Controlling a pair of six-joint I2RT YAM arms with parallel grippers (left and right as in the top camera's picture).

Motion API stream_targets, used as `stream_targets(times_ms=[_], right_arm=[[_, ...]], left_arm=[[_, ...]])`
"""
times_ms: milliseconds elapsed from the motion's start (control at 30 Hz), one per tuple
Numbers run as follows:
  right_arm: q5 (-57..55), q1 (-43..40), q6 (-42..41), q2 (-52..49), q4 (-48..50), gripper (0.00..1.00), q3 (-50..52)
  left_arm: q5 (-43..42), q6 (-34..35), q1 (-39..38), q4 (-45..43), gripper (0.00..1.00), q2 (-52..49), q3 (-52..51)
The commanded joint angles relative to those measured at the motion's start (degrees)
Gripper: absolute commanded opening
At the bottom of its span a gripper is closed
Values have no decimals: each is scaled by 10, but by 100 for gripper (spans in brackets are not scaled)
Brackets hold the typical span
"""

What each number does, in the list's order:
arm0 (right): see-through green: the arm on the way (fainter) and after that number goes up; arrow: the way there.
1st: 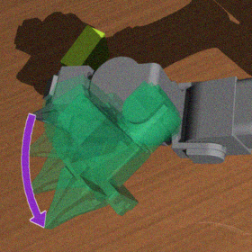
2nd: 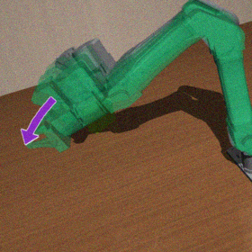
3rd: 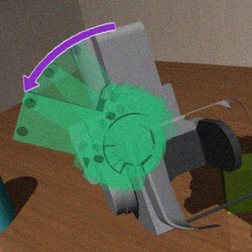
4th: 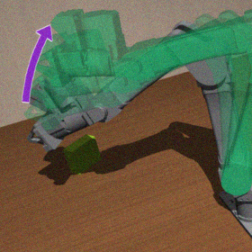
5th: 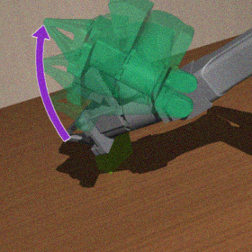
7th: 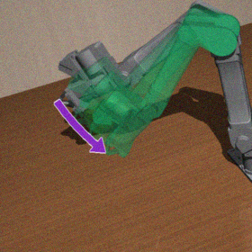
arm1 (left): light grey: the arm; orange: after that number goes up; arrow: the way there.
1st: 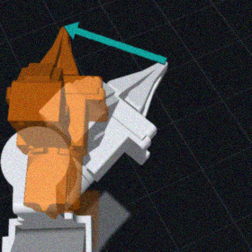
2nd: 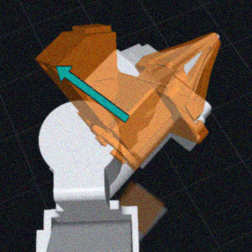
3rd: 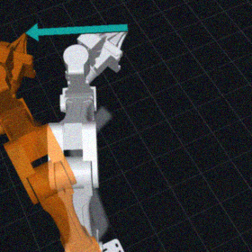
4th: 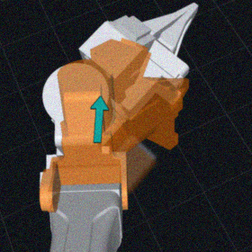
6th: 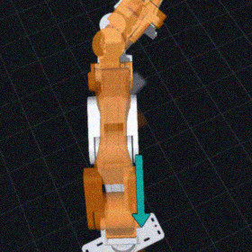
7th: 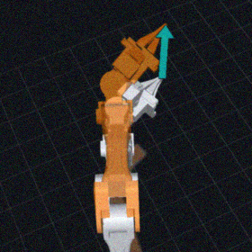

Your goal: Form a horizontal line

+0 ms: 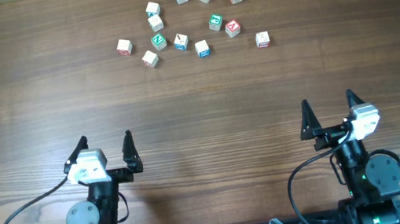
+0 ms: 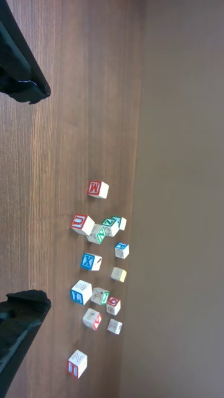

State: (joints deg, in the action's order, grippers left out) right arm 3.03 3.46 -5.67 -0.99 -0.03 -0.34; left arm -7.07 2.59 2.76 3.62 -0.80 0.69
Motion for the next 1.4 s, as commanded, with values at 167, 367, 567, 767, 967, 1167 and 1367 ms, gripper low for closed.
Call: stream_targets(times_ms=[167,367,567,767,967,1167,1367], right_arm=[[11,-3,10,7,2,100,0],[11,-3,10,7,2,100,0],[11,-3,10,7,2,100,0],[11,-3,10,7,2,100,0],[11,-3,10,7,2,100,0],[11,-3,10,7,2,100,0],[11,-3,10,7,2,100,0]], left_arm=[[7,-9,5,2,100,4,-4],[7,-9,5,2,100,4,-4],[8,-9,5,3,100,4,-4],[8,-9,5,2,100,4,-4],[5,-9,5,-21,100,4,-4],[5,-8,5,-25,100,4,-4],[5,-9,5,-26,100,4,-4]])
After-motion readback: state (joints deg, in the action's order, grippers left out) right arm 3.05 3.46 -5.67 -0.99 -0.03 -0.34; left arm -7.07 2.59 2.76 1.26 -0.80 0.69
